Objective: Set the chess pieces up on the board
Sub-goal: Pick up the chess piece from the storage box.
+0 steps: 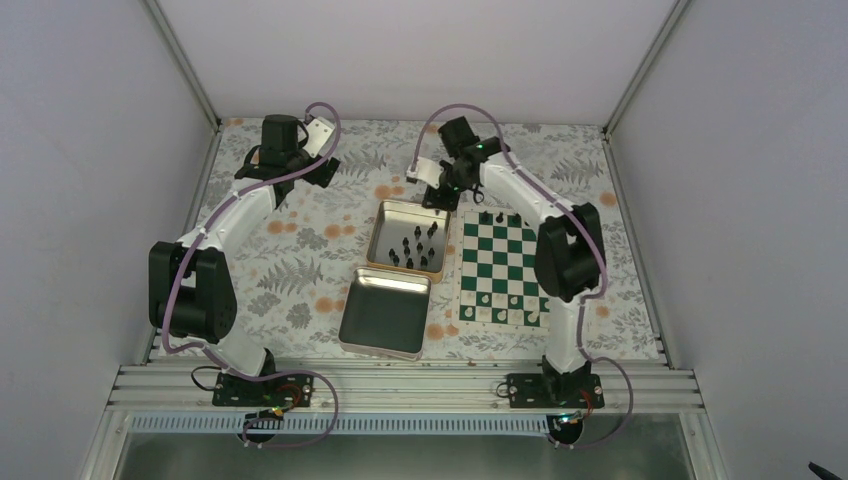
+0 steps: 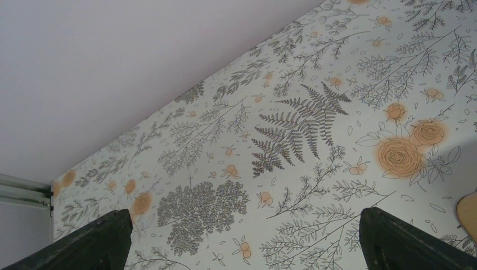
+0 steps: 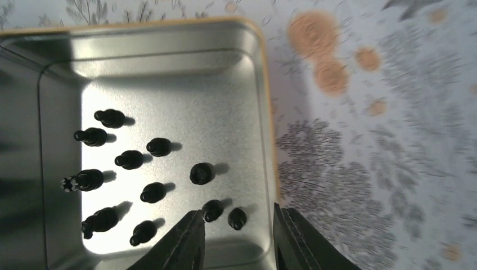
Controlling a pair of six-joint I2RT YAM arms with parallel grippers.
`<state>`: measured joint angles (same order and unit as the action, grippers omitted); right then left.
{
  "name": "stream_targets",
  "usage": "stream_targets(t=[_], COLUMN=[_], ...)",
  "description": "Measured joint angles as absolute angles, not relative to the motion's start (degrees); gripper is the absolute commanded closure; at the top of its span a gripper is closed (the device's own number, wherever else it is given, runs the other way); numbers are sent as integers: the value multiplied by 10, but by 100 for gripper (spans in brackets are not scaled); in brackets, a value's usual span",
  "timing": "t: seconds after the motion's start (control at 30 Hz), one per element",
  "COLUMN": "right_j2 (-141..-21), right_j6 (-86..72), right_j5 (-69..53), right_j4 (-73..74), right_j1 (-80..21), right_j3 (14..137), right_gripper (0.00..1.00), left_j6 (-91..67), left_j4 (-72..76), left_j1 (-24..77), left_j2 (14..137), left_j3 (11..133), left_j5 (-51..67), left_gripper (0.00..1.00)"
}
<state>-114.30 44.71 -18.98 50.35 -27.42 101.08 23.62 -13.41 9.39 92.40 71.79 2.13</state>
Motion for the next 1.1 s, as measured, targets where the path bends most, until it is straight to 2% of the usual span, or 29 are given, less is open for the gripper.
stream_targets(t=[0.23,1.1], right_j2=[-1209,-1259], right_j6=[449,450], right_j5=[-187,-157], right_j4=[515,501], right_j1=[-289,-318], right_j3=[1011,1013], right_gripper=[67,67], left_j6=[236,238], left_j4=[-134,-134], left_j1=[94,94], left_j2=[924,924], left_j3=[718,718], left_j5=[22,21], left_gripper=[0,0])
